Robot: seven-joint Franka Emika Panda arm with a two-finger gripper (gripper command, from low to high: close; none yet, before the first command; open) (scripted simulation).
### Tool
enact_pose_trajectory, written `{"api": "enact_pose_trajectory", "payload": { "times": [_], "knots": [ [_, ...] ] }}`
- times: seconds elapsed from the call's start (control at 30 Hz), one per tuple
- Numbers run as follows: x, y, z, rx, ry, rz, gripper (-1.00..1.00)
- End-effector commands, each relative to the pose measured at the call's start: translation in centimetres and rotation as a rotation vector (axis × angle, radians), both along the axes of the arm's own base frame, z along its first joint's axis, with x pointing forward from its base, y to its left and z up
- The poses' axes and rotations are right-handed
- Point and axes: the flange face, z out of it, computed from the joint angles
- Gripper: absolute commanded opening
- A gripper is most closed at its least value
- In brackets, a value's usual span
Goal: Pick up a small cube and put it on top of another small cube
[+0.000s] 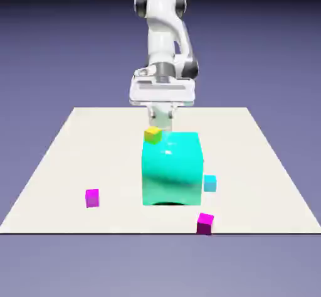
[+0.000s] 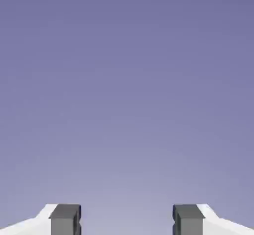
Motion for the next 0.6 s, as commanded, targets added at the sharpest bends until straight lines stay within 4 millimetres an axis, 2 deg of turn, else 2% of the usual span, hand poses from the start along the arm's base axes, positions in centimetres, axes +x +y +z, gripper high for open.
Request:
{"api": "enact_pose_trajectory", "payload": {
  "times": [0.0,0.27,0.57],
  "knots": [
    [0.9,0.5,-0.5,-0.026,0.032,0.034,0.0],
    [7.1,5.1,-6.1,-0.22,0.28,0.318,0.0],
    [12.1,10.8,-15.0,-0.405,0.546,0.666,0.0]
  ]
}}
